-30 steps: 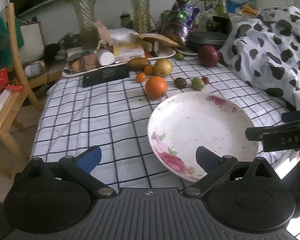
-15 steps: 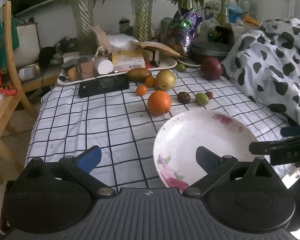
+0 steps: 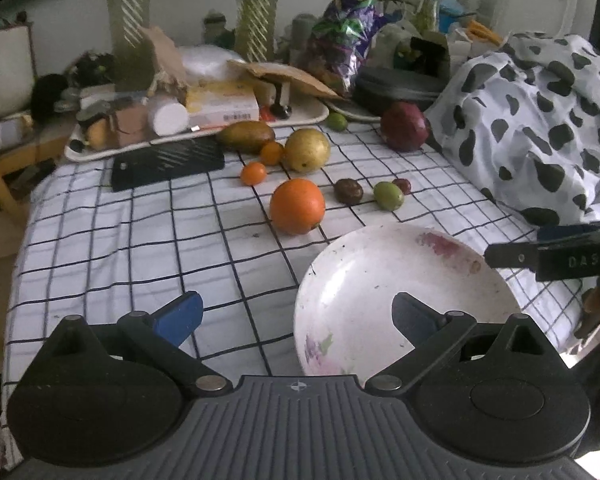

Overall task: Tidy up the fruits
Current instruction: 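Grasp the orange with the left tool while the right tool grasps the green fruit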

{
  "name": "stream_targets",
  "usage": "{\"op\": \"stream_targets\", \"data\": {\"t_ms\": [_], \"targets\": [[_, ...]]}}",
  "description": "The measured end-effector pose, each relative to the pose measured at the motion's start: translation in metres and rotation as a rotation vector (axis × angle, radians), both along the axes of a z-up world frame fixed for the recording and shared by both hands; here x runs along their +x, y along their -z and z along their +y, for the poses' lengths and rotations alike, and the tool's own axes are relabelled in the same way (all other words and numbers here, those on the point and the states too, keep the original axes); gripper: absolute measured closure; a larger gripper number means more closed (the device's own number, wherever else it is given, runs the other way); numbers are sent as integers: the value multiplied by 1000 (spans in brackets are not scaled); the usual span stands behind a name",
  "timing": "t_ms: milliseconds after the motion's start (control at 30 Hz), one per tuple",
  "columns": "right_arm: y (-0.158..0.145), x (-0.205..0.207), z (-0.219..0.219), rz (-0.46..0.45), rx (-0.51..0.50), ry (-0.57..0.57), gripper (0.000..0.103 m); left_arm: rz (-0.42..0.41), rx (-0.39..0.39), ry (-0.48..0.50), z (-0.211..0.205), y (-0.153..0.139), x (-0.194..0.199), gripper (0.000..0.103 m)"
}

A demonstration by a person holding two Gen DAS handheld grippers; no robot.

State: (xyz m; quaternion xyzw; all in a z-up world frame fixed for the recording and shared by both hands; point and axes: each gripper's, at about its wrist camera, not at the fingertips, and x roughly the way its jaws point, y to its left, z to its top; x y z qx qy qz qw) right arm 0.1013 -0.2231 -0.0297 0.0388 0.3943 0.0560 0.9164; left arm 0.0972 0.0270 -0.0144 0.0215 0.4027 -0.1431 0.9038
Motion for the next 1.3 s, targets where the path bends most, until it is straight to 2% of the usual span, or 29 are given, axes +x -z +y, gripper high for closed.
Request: {"op": "stream_targets", "data": {"t_ms": [167,300,467,533,567,600,767,900,1167,1200,1267,1300], "targets": [[0,15,0,-15,-34,-16,0,35,-24,16,1,5,20,0],[0,28,1,-18,-26,-46,0,-3,-60,61,2,3,32,1],[3,47,8,-14,-45,-86,0,-23,-53,88,-1,5,54,2],[4,55,10,-12,-53,-100,0,-15,-62,90,0,7,65,13],[6,60,11,-8,-59,-105,0,1,-68,88,0,9,72,23],[6,63,12,-7,-61,-109,0,15,-75,86,1,11,78,26],[8,84,14,-1,-63,-133,0,43,-84,105,-3,18,102,26],[10,98,17,8,-70,-159,0,60,-57,145,-11,25,117,39],[19,117,23,26,-85,-232,1,97,-60,180,-17,36,141,50],[19,119,24,26,-82,-241,2,105,-67,185,-17,37,143,52],[21,122,25,32,-71,-263,15,110,-68,190,-19,37,145,52],[22,123,26,37,-62,-275,17,112,-65,190,-20,37,146,52]]}}
